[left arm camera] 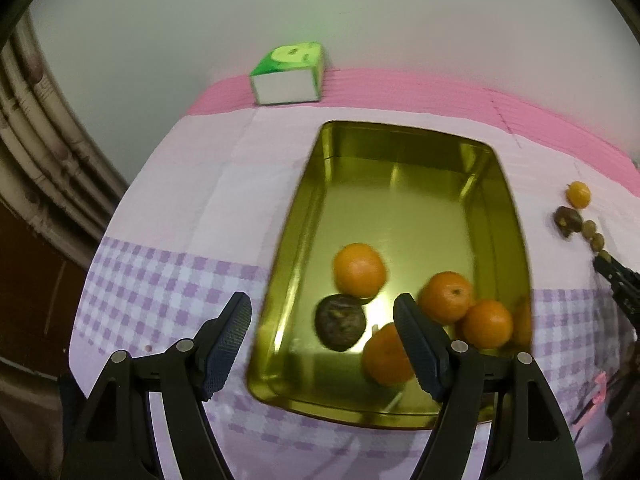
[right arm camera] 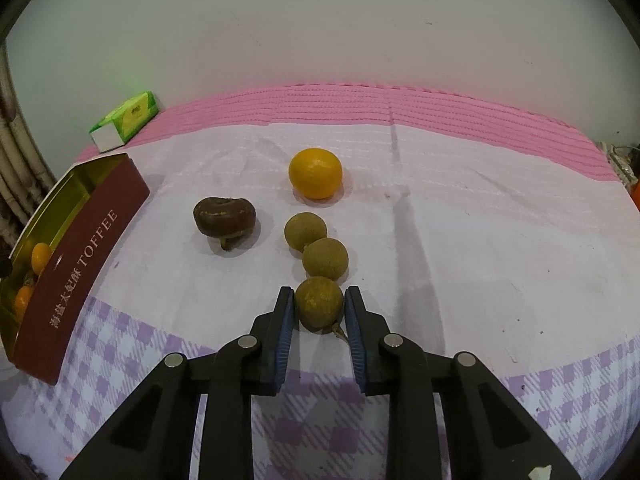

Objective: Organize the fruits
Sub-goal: 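Grasp a small olive-green round fruit with the right gripper, then grasp the dark brown fruit with the left gripper while the right gripper holds the green fruit, then carry the dark brown fruit into the gold tray with the left gripper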

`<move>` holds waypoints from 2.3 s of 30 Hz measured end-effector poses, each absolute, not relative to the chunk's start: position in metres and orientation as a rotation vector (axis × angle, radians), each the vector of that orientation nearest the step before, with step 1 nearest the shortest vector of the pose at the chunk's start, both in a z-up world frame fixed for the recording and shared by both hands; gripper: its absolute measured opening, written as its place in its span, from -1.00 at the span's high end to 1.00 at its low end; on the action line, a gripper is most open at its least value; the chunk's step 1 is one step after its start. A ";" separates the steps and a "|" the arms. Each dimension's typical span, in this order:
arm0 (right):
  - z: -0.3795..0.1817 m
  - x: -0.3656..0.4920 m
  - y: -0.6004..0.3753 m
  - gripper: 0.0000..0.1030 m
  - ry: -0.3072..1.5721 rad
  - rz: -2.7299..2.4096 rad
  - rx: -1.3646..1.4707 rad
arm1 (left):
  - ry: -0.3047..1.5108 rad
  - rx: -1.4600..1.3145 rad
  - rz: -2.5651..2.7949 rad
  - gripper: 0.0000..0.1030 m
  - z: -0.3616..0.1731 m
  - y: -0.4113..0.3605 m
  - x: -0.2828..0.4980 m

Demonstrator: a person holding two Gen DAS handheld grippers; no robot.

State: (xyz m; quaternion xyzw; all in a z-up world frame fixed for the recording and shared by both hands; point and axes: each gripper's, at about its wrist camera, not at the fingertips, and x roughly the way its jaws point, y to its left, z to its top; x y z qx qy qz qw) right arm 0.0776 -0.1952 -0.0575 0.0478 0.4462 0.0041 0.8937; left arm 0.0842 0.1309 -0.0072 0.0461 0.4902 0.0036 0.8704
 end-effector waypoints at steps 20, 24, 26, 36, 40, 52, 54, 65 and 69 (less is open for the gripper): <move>-0.058 0.063 -0.252 0.56 0.926 -0.065 0.093 | 1.075 0.091 -0.346 -0.44 -0.017 -0.050 0.120; -0.059 0.064 -0.253 0.55 0.927 -0.064 0.102 | 1.065 0.099 -0.369 -0.44 -0.023 -0.074 0.128; -0.059 0.065 -0.251 0.55 0.929 -0.067 0.091 | 1.072 0.101 -0.382 -0.44 -0.026 -0.086 0.135; -0.058 0.063 -0.254 0.54 0.928 -0.062 0.100 | 1.093 0.128 -0.395 -0.38 -0.050 -0.122 0.162; -0.058 0.063 -0.255 0.53 0.928 -0.059 0.105 | 1.123 0.095 -0.394 -0.21 -0.057 -0.121 0.171; -0.059 0.063 -0.256 0.53 0.927 -0.057 0.108 | 1.140 0.076 -0.367 0.15 -0.061 -0.120 0.171; -0.059 0.063 -0.256 0.53 0.927 -0.057 0.107 | 1.140 0.071 -0.362 0.15 -0.058 -0.115 0.167; -0.061 0.064 -0.252 0.53 0.931 -0.069 0.080 | 1.084 0.045 -0.313 0.15 -0.016 -0.069 0.132; -0.061 0.065 -0.249 0.54 0.932 -0.075 0.072 | 1.055 0.044 -0.299 0.15 0.003 -0.048 0.118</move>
